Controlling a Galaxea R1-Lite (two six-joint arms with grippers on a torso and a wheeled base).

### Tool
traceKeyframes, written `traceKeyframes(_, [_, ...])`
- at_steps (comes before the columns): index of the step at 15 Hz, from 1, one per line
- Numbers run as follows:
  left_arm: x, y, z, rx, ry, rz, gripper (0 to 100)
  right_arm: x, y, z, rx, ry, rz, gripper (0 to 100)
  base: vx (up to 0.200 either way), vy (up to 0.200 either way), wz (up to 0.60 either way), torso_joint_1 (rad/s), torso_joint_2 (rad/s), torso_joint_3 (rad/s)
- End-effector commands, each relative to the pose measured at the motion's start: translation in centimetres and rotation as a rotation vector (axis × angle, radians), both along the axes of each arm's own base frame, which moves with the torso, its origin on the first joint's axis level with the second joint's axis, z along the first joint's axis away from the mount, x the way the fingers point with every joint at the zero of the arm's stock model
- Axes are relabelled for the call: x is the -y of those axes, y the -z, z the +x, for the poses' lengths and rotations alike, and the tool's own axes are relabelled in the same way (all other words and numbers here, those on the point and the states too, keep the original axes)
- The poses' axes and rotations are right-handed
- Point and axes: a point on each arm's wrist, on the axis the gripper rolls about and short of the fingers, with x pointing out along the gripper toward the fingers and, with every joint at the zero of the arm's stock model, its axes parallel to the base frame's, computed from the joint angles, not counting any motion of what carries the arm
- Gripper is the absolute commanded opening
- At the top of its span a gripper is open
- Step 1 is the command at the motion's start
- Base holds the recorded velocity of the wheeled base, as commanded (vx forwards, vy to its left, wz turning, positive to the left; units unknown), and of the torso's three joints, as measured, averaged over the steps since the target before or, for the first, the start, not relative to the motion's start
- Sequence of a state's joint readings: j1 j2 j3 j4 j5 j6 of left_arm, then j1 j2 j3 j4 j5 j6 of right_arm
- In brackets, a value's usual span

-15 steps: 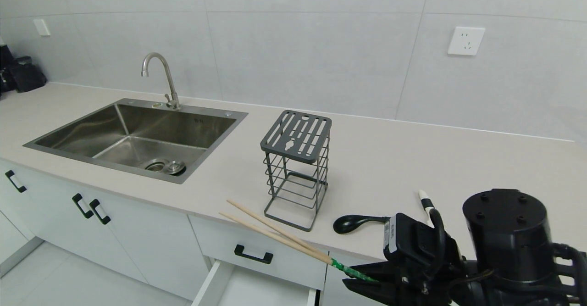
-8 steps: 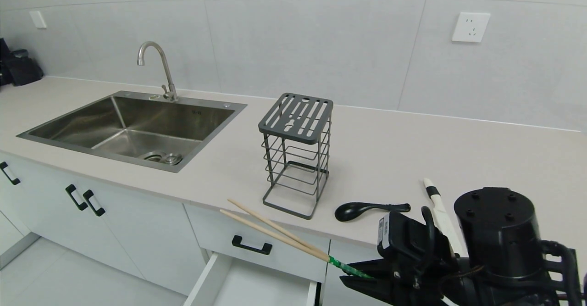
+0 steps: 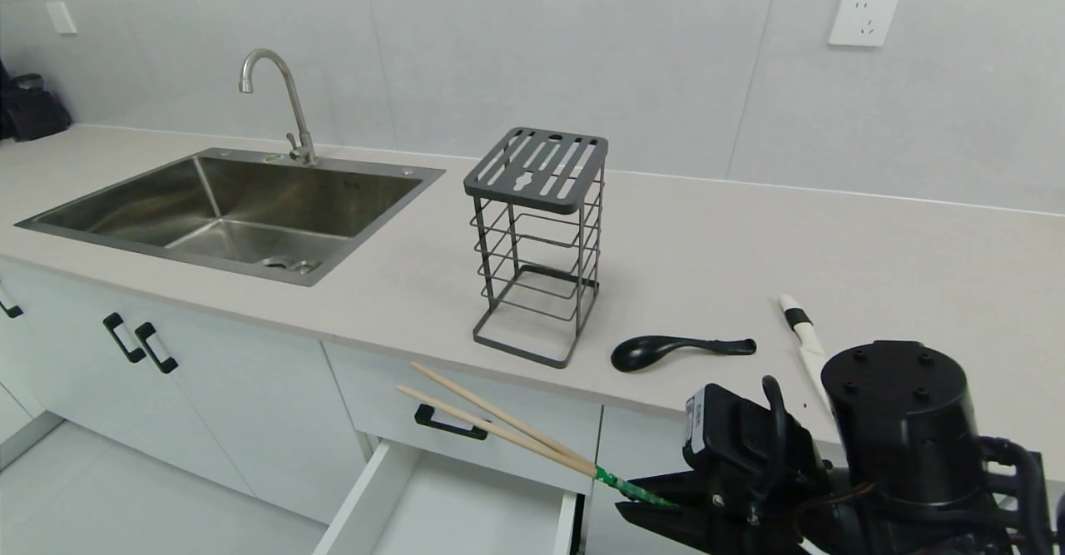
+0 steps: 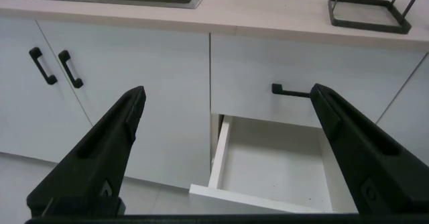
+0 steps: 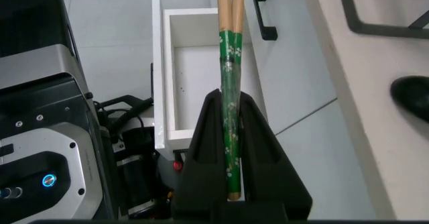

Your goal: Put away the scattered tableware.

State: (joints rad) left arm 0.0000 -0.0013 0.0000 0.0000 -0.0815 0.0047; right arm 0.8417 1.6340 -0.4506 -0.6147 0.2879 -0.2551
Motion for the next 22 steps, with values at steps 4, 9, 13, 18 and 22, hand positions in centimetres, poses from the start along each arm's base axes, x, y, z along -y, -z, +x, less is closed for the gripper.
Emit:
traceKeyframes(4, [0.0,0.0,0.0,-0.001,0.0,0.0,100,0.1,0.1,-0.1,-0.003,-0.001,-0.004,0,0.0,0.0,0.0,-0.246,0.48,0.226])
traceKeyframes(9, [0.0,0.0,0.0,-0.001,0.0,0.0,100,-0.7,0.5,0.4,-0.012,-0.008,-0.014,0,0.0,0.0,0.0,-0.219,0.42,0.196])
traceKeyframes(13, [0.0,0.0,0.0,-0.001,0.0,0.0,100,-4.3,1.5,1.6,-0.023,-0.06,-0.029,0,0.0,0.0,0.0,-0.027,0.05,0.023])
traceKeyframes(18, [0.0,0.0,0.0,-0.001,0.0,0.0,100,-6.9,2.4,1.6,0.029,0.014,-0.121,0,0.0,0.0,0.0,0.0,0.0,0.0])
traceKeyframes(22, [0.0,0.0,0.0,-0.001,0.0,0.0,100,-9.2,2.4,2.1,0.072,0.071,-0.191,0,0.0,0.0,0.0,0.0,0.0,0.0])
